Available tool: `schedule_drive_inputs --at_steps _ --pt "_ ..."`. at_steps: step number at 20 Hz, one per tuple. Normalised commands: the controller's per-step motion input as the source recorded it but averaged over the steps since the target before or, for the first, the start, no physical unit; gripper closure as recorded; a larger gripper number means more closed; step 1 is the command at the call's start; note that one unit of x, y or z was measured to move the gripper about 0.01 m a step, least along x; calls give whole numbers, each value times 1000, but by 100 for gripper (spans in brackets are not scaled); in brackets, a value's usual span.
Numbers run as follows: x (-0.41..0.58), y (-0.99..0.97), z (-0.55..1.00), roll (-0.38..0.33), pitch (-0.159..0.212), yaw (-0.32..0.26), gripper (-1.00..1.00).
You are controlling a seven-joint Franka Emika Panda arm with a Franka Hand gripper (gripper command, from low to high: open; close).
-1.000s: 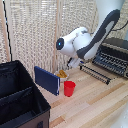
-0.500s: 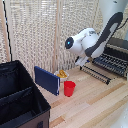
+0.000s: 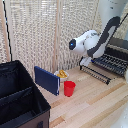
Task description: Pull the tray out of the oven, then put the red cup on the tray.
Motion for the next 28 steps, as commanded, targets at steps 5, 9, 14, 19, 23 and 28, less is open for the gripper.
schedule_drive_inputs --at_steps 5,9,14,19,23,28 --pt "23 -661 0 -175 0 84 -100" --pt "0 -729 -6 -152 0 77 -100" --pt "0 -738 -4 -20 4 33 -100" --pt "3 -706 0 32 47 50 -100" --pt "96 -514 0 98 44 20 -100" --pt "6 -67 11 -39 -3 -53 100"
